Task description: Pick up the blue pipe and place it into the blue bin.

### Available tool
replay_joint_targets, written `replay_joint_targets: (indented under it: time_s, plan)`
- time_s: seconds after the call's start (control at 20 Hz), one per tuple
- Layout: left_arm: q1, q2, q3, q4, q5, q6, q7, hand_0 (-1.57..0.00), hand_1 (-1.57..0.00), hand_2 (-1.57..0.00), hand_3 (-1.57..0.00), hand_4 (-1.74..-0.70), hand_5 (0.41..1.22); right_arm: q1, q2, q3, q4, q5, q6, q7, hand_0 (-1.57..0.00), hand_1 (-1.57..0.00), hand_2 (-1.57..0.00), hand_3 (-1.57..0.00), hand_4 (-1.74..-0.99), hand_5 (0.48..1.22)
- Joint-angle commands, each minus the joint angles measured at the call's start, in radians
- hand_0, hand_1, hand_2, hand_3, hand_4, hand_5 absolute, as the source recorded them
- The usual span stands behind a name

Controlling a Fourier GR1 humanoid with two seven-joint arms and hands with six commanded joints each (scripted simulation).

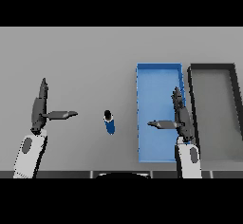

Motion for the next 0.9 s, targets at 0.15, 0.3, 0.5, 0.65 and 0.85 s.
replay_joint_targets:
  time_s: [0.15, 0.3, 0.5, 0.65, 0.85]
  plan:
    - [0.023, 0.001, -0.004, -0.022, -0.002, 0.003, -0.017, 0.0, 0.0, 0.0, 0.0, -1.07, 0.591, 0.025, 0.0, 0.006, -0.018, 0.0, 0.004, -0.012, 0.0, 0.0, 0.0, 0.0, -1.225, 0.617]
    - [0.05, 0.084, -0.045, -0.065, 0.0, -0.121, -0.055, 0.0, 0.0, 0.0, 0.0, -1.07, 0.591, 0.078, -0.037, 0.053, -0.071, 0.05, 0.034, -0.071, 0.0, 0.0, 0.0, 0.0, -1.225, 0.617]
    - [0.053, 0.196, -0.073, -0.056, 0.028, -0.32, -0.098, 0.0, 0.0, 0.0, 0.0, -1.08, 0.588, 0.141, -0.105, 0.115, -0.162, 0.139, 0.063, -0.086, 0.0, 0.0, 0.0, 0.0, -1.223, 0.62]
    - [0.055, 0.219, -0.073, -0.066, 0.037, -0.348, -0.096, 0.0, 0.0, 0.0, 0.0, -1.08, 0.6, 0.142, -0.118, 0.118, -0.176, 0.163, 0.052, -0.05, 0.0, 0.0, 0.0, 0.0, -1.196, 0.609]
    - [0.076, 0.236, -0.115, -0.12, 0.056, -0.432, -0.123, 0.0, 0.0, 0.0, 0.0, -1.1, 0.583, 0.136, -0.115, 0.132, -0.17, 0.188, 0.046, -0.039, 0.0, 0.0, 0.0, 0.0, -1.187, 0.6]
